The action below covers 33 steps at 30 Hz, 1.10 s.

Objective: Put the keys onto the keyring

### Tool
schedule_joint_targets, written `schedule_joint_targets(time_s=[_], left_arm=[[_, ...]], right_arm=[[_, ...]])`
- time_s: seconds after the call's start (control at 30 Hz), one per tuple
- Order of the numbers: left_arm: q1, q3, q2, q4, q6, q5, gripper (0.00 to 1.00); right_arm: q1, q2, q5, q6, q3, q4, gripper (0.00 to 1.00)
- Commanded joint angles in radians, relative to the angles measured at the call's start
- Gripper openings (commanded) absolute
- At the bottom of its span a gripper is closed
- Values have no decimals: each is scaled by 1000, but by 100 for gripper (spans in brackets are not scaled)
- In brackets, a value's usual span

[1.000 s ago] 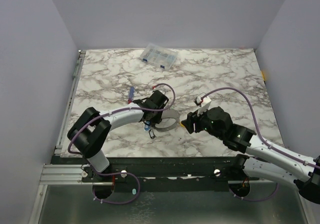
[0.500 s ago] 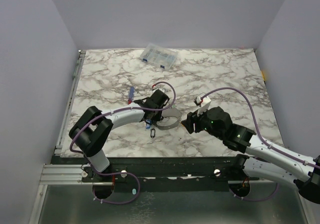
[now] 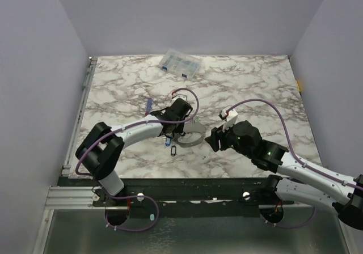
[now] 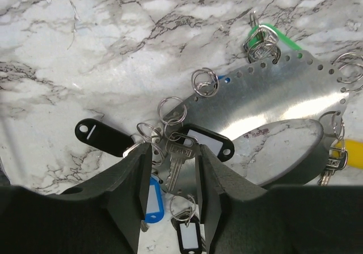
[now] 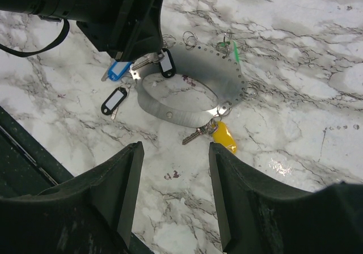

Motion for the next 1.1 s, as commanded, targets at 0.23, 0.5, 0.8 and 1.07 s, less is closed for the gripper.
schedule_joint_targets(time_s=[0.23, 0.5, 0.8, 1.07], left_arm=[[3, 73, 109, 8, 24, -46, 37], [9, 67, 153, 26, 29, -48, 33], [8, 56, 147, 38, 16, -24, 9], [8, 64, 113, 34, 22, -31, 0]], right_arm=[[-5, -7, 2, 3, 21, -5, 59], [-5, -15, 11, -5, 16, -11, 59], [-5, 3, 8, -12, 18, -3, 59], [-5, 23, 0, -18, 33, 1, 59]])
